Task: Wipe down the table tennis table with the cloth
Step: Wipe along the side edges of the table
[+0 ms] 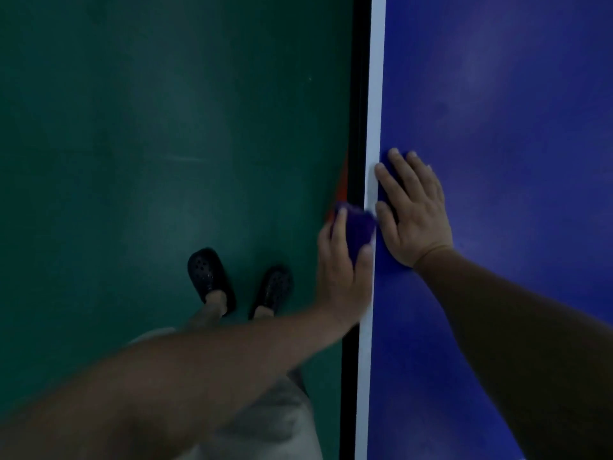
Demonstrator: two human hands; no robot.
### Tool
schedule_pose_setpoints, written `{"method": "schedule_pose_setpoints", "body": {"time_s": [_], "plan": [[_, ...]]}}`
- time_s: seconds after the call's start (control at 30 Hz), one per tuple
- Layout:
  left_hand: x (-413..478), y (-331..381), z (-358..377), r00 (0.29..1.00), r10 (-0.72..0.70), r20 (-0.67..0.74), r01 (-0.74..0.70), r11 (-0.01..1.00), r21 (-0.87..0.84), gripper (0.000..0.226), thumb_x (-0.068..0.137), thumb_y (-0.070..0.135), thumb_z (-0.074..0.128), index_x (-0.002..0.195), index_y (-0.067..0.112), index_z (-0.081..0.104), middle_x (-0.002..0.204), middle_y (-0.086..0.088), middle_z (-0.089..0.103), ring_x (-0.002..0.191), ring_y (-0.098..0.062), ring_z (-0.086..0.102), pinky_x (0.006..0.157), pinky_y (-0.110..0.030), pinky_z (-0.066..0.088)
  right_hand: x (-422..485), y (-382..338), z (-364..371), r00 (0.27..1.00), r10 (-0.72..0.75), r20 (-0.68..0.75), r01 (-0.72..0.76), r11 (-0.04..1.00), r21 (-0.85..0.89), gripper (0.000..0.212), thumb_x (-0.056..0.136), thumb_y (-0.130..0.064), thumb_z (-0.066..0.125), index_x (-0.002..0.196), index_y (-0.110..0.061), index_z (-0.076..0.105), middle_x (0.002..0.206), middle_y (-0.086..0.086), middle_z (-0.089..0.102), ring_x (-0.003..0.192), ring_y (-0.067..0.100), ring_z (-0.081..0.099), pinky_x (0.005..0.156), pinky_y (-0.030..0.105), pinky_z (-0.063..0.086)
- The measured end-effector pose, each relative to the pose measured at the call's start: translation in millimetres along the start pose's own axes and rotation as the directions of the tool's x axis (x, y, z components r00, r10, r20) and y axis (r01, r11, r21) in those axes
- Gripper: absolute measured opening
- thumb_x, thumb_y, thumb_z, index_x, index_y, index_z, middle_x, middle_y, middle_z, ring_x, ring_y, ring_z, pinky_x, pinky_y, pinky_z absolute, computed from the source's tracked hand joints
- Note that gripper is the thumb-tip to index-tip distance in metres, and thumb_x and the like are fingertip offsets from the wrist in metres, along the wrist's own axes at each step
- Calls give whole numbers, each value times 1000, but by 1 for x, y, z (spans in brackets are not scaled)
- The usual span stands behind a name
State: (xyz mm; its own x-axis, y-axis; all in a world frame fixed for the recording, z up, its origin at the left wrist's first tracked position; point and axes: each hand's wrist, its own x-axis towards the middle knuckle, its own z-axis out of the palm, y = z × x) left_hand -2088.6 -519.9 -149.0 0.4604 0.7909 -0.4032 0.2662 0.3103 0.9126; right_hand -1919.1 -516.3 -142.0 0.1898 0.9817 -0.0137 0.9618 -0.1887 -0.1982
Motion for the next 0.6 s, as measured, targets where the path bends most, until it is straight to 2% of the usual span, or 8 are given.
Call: {"method": "schedule_pose_setpoints", "body": {"time_s": [0.1, 0.23, 0.37, 0.47, 0.6], "plan": [[76, 22, -3, 993, 84, -84, -83, 996, 9, 70, 95, 46, 39, 157, 16, 24, 149, -9, 34, 117, 10, 37, 96, 3, 23, -1, 0, 1, 1000, 4, -3, -4, 1000, 3, 54, 104, -35, 41, 154, -16, 39, 163, 8, 29, 152, 32, 22, 122, 54, 20], [123, 37, -2, 989, 61, -133, -56, 998, 40, 67, 97, 47, 37, 158, 23, 20, 149, -5, 35, 108, 29, 31, 88, 7, 23, -1, 1, 0, 1000, 0, -7, 0, 1000, 9, 53, 103, -32, 44, 153, -16, 41, 163, 8, 31, 152, 31, 22, 123, 53, 18], [47, 2, 1, 996, -47, -69, 49, 999, 23, 64, 99, 49, 39, 156, 44, 11, 144, 23, 27, 119, 30, 26, 93, 0, 23, -1, 2, 0, 1000, 14, 13, -14, 1000, 8, 54, 102, -34, 42, 154, -18, 38, 164, 6, 29, 154, 29, 20, 124, 52, 17], [-22, -22, 2, 990, -139, -23, 140, 990, 28, 63, 97, 58, 37, 152, 55, 7, 149, 18, 27, 120, 32, 26, 88, 7, 26, -1, 2, 1, 1000, 11, 20, -11, 1000, -2, 55, 102, -34, 42, 155, -21, 36, 164, 4, 27, 154, 28, 19, 125, 51, 16], [-9, -17, 5, 979, -202, -7, 202, 979, 4, 64, 98, 52, 38, 155, 43, 12, 145, 18, 24, 117, 34, 25, 88, 10, 23, 0, 4, 2, 1000, 12, 27, -12, 1000, -7, 54, 103, -36, 40, 155, -21, 35, 165, 5, 27, 154, 28, 18, 124, 51, 16]]}}
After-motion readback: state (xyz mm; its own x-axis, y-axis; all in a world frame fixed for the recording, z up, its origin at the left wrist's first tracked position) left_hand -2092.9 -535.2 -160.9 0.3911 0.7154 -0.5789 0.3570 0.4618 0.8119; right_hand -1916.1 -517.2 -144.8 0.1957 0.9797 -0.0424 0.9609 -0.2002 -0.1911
